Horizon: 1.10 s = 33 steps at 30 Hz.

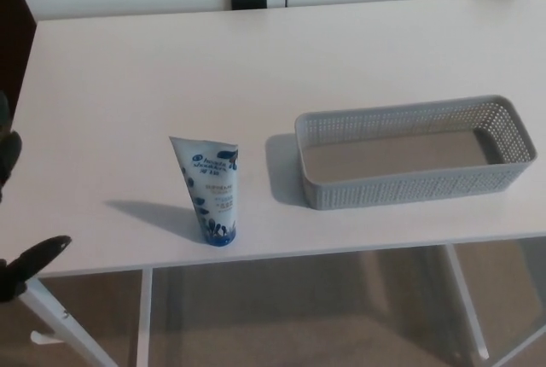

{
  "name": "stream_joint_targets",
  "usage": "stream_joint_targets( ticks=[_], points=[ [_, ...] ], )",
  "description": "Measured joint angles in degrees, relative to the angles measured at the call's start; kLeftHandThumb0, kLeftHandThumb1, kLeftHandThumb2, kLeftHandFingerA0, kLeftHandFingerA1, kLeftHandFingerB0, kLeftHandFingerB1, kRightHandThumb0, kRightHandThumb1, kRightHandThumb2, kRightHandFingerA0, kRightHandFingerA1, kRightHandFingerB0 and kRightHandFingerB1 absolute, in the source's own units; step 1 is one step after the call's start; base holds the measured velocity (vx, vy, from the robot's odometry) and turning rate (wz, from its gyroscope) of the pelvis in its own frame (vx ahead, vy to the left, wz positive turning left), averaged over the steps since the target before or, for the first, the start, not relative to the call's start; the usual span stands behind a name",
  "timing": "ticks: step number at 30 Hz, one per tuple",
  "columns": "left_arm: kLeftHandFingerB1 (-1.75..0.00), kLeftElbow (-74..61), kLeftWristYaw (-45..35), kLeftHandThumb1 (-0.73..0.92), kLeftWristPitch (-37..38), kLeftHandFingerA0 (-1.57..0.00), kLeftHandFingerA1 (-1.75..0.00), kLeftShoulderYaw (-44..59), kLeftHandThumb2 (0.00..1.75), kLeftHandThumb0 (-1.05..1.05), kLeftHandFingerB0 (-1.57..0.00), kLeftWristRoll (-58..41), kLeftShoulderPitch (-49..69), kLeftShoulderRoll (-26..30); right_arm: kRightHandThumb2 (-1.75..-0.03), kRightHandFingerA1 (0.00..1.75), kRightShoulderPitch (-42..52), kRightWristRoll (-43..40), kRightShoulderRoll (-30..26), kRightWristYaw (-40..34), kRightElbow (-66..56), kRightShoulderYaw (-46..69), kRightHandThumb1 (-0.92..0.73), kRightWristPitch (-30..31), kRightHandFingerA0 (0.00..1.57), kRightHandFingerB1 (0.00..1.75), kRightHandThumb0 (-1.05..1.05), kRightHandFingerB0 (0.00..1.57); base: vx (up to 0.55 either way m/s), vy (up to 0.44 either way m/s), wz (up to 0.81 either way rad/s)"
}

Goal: The robot walks towards a table in front, picks a shampoo with left hand and puts it in a small grey container

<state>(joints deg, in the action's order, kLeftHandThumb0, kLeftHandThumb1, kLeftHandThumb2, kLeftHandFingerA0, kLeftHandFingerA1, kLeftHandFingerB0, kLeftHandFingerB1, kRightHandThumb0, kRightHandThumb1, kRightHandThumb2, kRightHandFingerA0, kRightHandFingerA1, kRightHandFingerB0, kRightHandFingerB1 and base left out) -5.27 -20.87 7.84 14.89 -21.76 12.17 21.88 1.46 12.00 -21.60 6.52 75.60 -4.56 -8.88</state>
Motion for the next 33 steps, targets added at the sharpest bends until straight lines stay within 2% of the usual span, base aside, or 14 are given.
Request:
stream_joint_targets(
  ticks=[1, 2, 7, 8, 15, 18, 23, 31, 33],
  points=[
    [0.00, 0.79, -0.05, 0.38, -0.11, 0.00, 0.00, -0.28, 0.65, -0.56, 0.00, 0.17, -0.44, -0.11, -0.61, 0.47, -0.04, 0.02, -0.08, 0.07, -0.10, -0.02, -0.69, -0.05, 0.65, 0.39, -0.39, 0.50, 0.00, 0.000, 0.00],
    [0.00, 2.05, -0.08, 0.44, -0.19, 0.00, 0.00, -0.75, 0.54, -0.55, 0.00, 0.44, -1.20, -0.25, -0.61, 0.45, -0.13, 0.06, -0.19, 0.15, -0.17, -0.08, -0.71, -0.17, 0.62, 0.38, -0.38, 0.48, 0.00, 0.000, 0.00],
    [0.00, 3.70, 0.56, 0.44, -0.82, 0.00, -0.01, -2.60, 0.54, -0.50, 0.00, 1.96, -3.22, -1.60, -0.61, 0.45, -0.89, 0.99, -0.23, 0.16, 0.02, -1.34, -0.71, -0.33, 0.63, 0.38, -0.37, 0.49, 0.00, 0.000, 0.00],
    [0.00, 3.70, 0.77, 0.36, -1.16, 0.00, -0.07, -3.12, 0.69, -0.61, 0.00, 2.33, -3.45, -2.08, -0.61, 0.45, -1.00, 1.09, -0.23, 0.16, 0.12, -1.38, -0.71, -0.33, 0.64, 0.38, -0.38, 0.49, 0.00, 0.000, 0.00],
    [0.00, 3.79, 2.23, 0.37, -2.00, 0.00, -0.13, -7.80, 0.71, -0.62, 0.00, 5.92, -5.91, -4.36, -0.61, 0.48, -1.35, 1.35, -0.23, 0.18, 0.16, -1.64, -0.71, -0.52, 0.65, 0.40, -0.37, 0.52, 0.00, 0.000, 0.00],
    [0.00, 4.00, 3.15, 0.34, -1.99, 0.00, -0.11, -10.72, 0.67, -0.57, 0.00, 8.84, -6.09, -4.69, -0.61, 0.47, -1.29, 1.35, -0.21, 0.19, 0.02, -1.65, -0.71, -0.56, 0.62, 0.38, -0.37, 0.46, 0.00, 0.000, 0.00],
    [0.00, 4.42, 3.95, 0.37, -1.92, 0.00, -0.11, -13.99, 0.71, -0.61, 0.00, 12.33, -5.30, -5.64, -0.61, 0.44, -0.94, 1.35, -0.11, 0.18, 0.33, -1.66, -0.72, -0.54, 0.62, 0.38, -0.37, 0.49, 0.00, 0.000, 0.00],
    [0.00, 5.82, 4.17, 0.39, -1.93, 0.00, -0.11, -14.90, 0.73, -0.64, 0.00, 14.57, -4.61, -6.72, -0.60, 0.49, -2.85, 1.58, 0.45, 0.15, 0.97, -1.82, -0.69, 0.42, 0.62, 0.39, -0.39, 0.46, 0.00, 0.000, 0.00],
    [0.00, 6.26, 4.23, 0.36, -2.00, 0.00, -0.10, -14.79, 0.69, -0.60, 0.00, 14.71, -4.61, -7.06, -0.60, 0.50, -3.64, 1.66, 0.85, 0.15, 1.04, -1.80, -0.68, 0.74, 0.62, 0.40, -0.38, 0.48, 0.00, 0.000, 0.00]
  ],
)
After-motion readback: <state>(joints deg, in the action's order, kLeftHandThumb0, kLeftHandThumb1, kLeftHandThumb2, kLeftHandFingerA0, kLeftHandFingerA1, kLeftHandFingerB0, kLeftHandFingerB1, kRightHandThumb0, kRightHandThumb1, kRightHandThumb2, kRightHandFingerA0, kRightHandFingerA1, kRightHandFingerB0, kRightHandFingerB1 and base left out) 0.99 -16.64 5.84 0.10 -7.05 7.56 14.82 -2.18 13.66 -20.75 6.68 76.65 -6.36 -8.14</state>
